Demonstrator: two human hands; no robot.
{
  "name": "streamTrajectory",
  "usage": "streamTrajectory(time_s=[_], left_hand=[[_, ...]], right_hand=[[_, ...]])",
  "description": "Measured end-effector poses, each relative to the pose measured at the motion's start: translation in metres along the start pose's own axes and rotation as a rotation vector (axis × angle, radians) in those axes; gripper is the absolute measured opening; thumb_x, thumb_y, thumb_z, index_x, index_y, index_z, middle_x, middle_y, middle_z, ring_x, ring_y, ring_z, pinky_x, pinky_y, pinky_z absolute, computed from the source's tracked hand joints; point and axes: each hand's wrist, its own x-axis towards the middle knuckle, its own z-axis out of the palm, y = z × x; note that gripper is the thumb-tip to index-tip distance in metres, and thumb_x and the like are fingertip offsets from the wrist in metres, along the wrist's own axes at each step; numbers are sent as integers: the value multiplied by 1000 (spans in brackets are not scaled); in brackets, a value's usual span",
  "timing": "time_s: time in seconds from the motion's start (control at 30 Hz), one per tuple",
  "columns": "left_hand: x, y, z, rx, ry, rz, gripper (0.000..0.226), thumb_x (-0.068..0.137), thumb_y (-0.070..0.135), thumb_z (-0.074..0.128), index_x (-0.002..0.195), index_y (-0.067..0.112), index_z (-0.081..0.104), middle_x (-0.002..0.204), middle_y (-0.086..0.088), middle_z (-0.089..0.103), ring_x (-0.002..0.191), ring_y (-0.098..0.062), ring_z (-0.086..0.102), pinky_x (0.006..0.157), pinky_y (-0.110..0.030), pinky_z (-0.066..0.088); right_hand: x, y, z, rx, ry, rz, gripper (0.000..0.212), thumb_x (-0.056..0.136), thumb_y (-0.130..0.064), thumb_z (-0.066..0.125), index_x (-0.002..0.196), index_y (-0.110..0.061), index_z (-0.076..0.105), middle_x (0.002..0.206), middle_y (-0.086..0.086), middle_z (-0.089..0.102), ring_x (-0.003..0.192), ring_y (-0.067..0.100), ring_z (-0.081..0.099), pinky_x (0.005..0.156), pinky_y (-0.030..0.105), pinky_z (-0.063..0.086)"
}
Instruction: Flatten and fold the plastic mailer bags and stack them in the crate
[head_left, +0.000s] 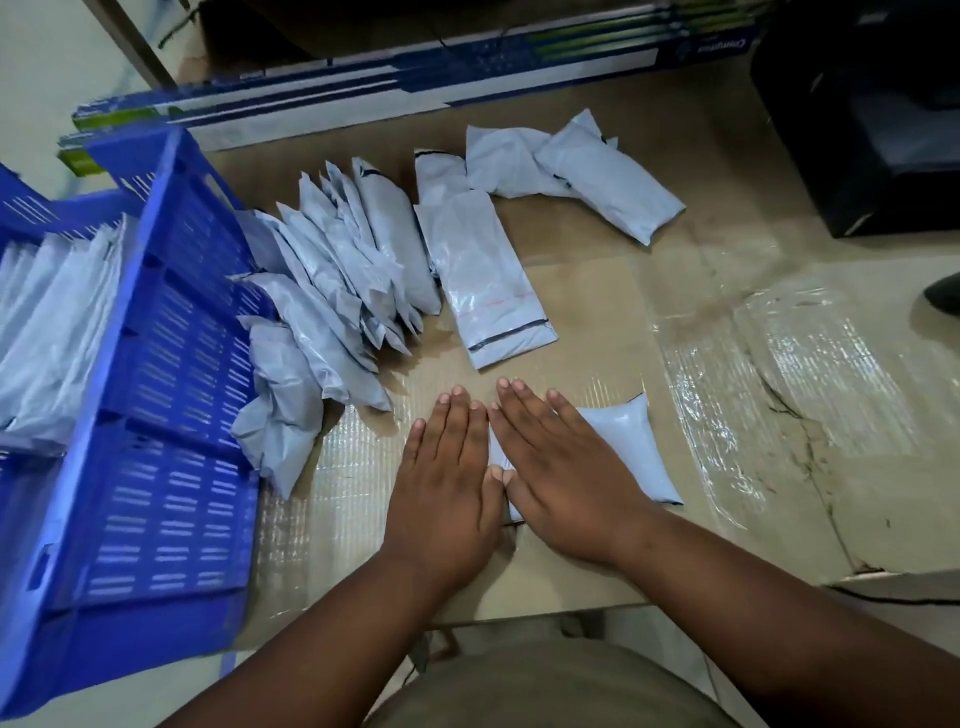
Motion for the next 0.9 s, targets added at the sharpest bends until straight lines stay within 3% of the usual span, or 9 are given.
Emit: streamTrajectory(time_s=[0.13, 0.33, 0.43, 0.5, 0.57, 0.9], left_hand=[[2, 5, -11, 83, -66, -19, 70, 107, 43, 17, 169, 11, 18, 178, -9, 6, 165, -22, -3, 130, -57, 13], [15, 37, -7, 81, -32, 13, 68, 110, 42, 25, 169, 9, 18, 177, -13, 13, 165, -27, 4, 129, -57, 18], [12, 38, -1, 132, -51, 14, 73, 108, 46, 32, 170, 15, 11, 178, -11, 9, 165, -29, 1, 130, -58, 12], [13, 39, 0, 158, -72, 3, 73, 106, 47, 31, 170, 14, 16, 177, -15, 11, 164, -32, 5, 129, -58, 14], [14, 39, 2, 187, -78, -11, 73, 105, 46, 29, 168, 11, 23, 176, -18, 12, 163, -35, 8, 128, -60, 15], [16, 43, -4, 242, -56, 2, 72, 104, 49, 33, 168, 17, 24, 175, -19, 15, 162, -38, 14, 127, -61, 14]], right_hand=[[0, 7, -2, 145, -2, -27, 68, 110, -44, 23, 169, -14, 11, 177, 3, -2, 162, 12, -10, 132, 42, 3], [-4, 15, -21, 714, 49, 78, 66, 102, -26, 35, 167, -18, 23, 175, -7, 15, 159, -2, 9, 132, 33, 7], [-8, 14, -26, 409, -43, 8, 73, 97, -32, 21, 168, -14, 22, 176, 2, 15, 162, 11, 10, 132, 35, 2], [-15, 16, -21, 99, -21, 4, 73, 99, -38, 21, 167, -10, 23, 174, 10, 21, 162, 23, 15, 132, 43, 3], [-23, 20, -18, -61, 3, 46, 69, 106, -43, 22, 164, -6, 28, 171, 15, 27, 161, 28, 20, 132, 51, 8], [-35, 31, -15, -112, -11, 9, 74, 110, -53, 18, 168, -7, 12, 176, 13, 1, 163, 24, -7, 131, 52, 9]])
